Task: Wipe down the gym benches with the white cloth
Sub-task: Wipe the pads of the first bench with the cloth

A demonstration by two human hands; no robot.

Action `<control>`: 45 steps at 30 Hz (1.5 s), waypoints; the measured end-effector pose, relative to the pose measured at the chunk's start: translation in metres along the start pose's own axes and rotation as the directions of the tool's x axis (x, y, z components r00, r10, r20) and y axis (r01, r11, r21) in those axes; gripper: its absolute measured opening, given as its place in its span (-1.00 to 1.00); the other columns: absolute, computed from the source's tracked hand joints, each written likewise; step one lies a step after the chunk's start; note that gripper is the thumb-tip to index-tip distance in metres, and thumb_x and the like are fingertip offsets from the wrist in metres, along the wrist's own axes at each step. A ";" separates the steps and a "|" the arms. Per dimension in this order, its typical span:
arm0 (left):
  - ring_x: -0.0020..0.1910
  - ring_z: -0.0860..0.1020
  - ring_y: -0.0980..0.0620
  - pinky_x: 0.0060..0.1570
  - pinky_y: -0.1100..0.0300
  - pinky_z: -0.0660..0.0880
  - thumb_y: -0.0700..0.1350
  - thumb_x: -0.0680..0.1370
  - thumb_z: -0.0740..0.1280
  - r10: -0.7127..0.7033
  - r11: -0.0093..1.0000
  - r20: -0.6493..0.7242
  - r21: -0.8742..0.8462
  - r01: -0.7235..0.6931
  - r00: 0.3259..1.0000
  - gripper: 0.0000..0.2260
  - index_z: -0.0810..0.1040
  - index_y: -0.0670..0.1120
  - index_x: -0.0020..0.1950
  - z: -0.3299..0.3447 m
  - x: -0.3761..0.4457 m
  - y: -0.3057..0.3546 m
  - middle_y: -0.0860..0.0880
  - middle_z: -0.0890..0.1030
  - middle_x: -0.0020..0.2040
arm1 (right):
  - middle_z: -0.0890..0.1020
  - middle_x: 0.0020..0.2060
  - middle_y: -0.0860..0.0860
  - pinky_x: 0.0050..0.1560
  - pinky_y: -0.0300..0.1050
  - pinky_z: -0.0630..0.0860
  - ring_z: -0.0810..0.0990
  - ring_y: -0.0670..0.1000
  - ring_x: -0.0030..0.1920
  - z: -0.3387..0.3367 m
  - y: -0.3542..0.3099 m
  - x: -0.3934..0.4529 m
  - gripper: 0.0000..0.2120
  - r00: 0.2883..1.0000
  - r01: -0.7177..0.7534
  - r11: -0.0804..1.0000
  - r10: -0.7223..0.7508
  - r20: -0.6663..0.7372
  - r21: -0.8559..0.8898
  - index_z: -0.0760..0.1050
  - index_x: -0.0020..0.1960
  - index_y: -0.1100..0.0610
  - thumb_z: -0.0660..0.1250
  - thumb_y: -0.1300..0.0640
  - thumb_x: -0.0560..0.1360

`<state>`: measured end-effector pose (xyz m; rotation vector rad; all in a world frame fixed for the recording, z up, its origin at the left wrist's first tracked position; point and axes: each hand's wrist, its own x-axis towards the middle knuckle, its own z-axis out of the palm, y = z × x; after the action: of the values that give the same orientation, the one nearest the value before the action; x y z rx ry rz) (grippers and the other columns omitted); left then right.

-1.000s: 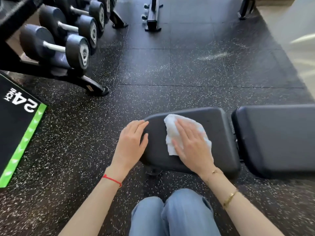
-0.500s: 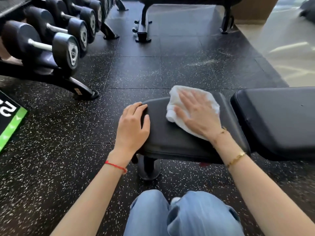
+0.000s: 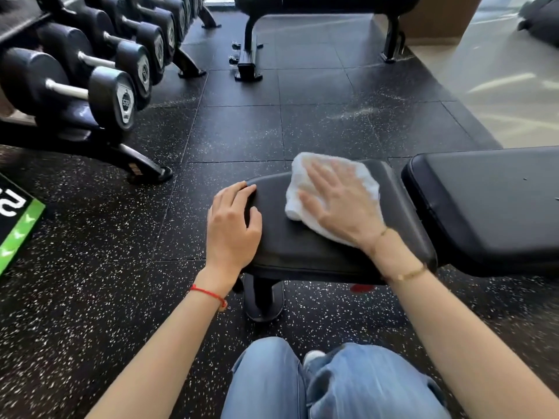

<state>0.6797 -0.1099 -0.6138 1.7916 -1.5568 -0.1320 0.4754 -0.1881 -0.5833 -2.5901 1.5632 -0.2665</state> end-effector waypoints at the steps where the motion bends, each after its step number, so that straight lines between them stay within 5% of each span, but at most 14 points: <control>1: 0.38 0.36 -0.05 0.42 -0.01 0.29 -0.07 0.53 0.17 -0.002 1.000 0.001 -0.002 0.002 1.000 -0.57 0.51 -0.11 0.37 0.000 0.000 0.000 -0.05 0.50 0.35 | 0.07 0.58 -0.10 0.56 0.08 -0.13 -0.06 0.03 0.58 -0.001 -0.005 -0.021 -0.38 0.997 0.069 0.998 -0.070 -0.015 -0.002 -0.05 0.59 -0.11 -0.15 -0.29 0.58; 5: 0.39 0.35 -0.04 0.43 0.00 0.28 -0.05 0.53 0.15 0.002 1.000 0.000 0.001 -0.002 1.000 -0.56 0.50 -0.11 0.38 0.000 -0.001 0.000 -0.04 0.49 0.36 | 0.03 0.57 -0.20 0.50 -0.21 -0.33 -0.09 -0.09 0.57 -0.009 0.018 -0.071 -0.38 0.998 0.060 0.996 -0.060 -0.014 0.059 -0.04 0.58 -0.18 -0.13 -0.32 0.56; 11: 0.38 0.35 -0.02 0.43 0.03 0.26 -0.04 0.52 0.15 -0.005 1.000 -0.001 0.007 0.005 1.000 -0.56 0.51 -0.09 0.36 0.000 0.000 0.001 -0.02 0.49 0.36 | 0.12 0.57 -0.03 0.52 0.09 -0.07 0.03 0.06 0.56 -0.011 0.043 0.016 -0.39 0.981 -0.195 0.981 0.195 0.018 0.002 0.07 0.57 -0.05 -0.05 -0.29 0.60; 16: 0.39 0.35 -0.03 0.43 -0.02 0.28 -0.03 0.52 0.16 0.001 1.000 0.000 0.001 -0.001 1.000 -0.56 0.50 -0.08 0.37 0.001 -0.001 0.000 -0.03 0.49 0.36 | 0.17 0.56 -0.07 0.55 0.00 -0.12 0.02 0.04 0.57 -0.004 -0.003 -0.027 -0.37 0.991 0.132 0.989 -0.129 -0.038 0.069 0.11 0.58 -0.04 -0.05 -0.29 0.58; 21: 0.38 0.36 -0.02 0.43 -0.01 0.28 -0.03 0.52 0.17 -0.005 1.000 -0.015 -0.004 0.005 1.000 -0.57 0.51 -0.07 0.36 0.001 0.001 -0.001 -0.01 0.49 0.36 | 0.13 0.57 -0.10 0.48 -0.25 -0.32 -0.04 -0.06 0.57 -0.012 0.035 -0.042 -0.26 0.999 0.003 0.997 0.000 -0.038 0.078 0.08 0.58 -0.07 -0.14 -0.38 0.49; 26: 0.36 0.37 -0.03 0.41 0.01 0.29 0.00 0.51 0.14 0.007 1.000 -0.027 0.004 -0.007 1.000 -0.56 0.52 -0.07 0.34 0.001 0.002 0.000 -0.01 0.50 0.33 | 0.13 0.57 -0.03 0.54 0.08 -0.11 -0.02 0.10 0.57 -0.004 0.025 0.028 -0.37 0.995 -0.088 0.996 0.087 0.038 0.031 0.04 0.58 -0.05 -0.03 -0.30 0.60; 32: 0.37 0.36 -0.03 0.41 0.00 0.29 -0.04 0.52 0.15 0.013 1.000 -0.021 0.003 -0.013 1.000 -0.58 0.52 -0.08 0.35 0.001 0.000 -0.001 -0.02 0.50 0.34 | 0.07 0.58 -0.14 0.56 0.12 -0.05 -0.03 0.07 0.58 -0.006 0.004 -0.060 -0.38 0.977 0.211 0.977 -0.212 0.018 0.018 -0.09 0.59 -0.16 -0.10 -0.32 0.59; 38: 0.39 0.36 -0.02 0.44 0.06 0.25 -0.07 0.52 0.16 -0.024 0.999 -0.014 -0.035 0.023 1.000 -0.58 0.52 -0.08 0.35 0.000 0.000 -0.001 -0.01 0.49 0.36 | 0.30 0.51 0.02 0.44 0.19 0.26 0.24 0.15 0.52 0.005 0.019 -0.133 -0.34 0.939 0.201 0.960 -0.246 -0.242 -0.195 0.17 0.56 0.00 0.18 -0.29 0.57; 45: 0.40 0.34 -0.01 0.44 0.04 0.25 -0.06 0.52 0.14 -0.033 0.998 0.011 -0.045 0.033 0.999 -0.55 0.50 -0.08 0.38 0.000 0.000 -0.001 -0.01 0.48 0.39 | 0.35 0.48 0.06 0.41 0.20 0.30 0.30 0.20 0.48 0.040 -0.039 -0.106 -0.34 0.903 0.229 0.906 -0.335 -0.271 -0.357 0.17 0.56 -0.04 0.18 -0.30 0.57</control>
<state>0.6806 -0.1096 -0.6141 1.7845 -1.5205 -0.1907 0.4691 -0.0756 -0.6260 -3.1744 1.4024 -0.5366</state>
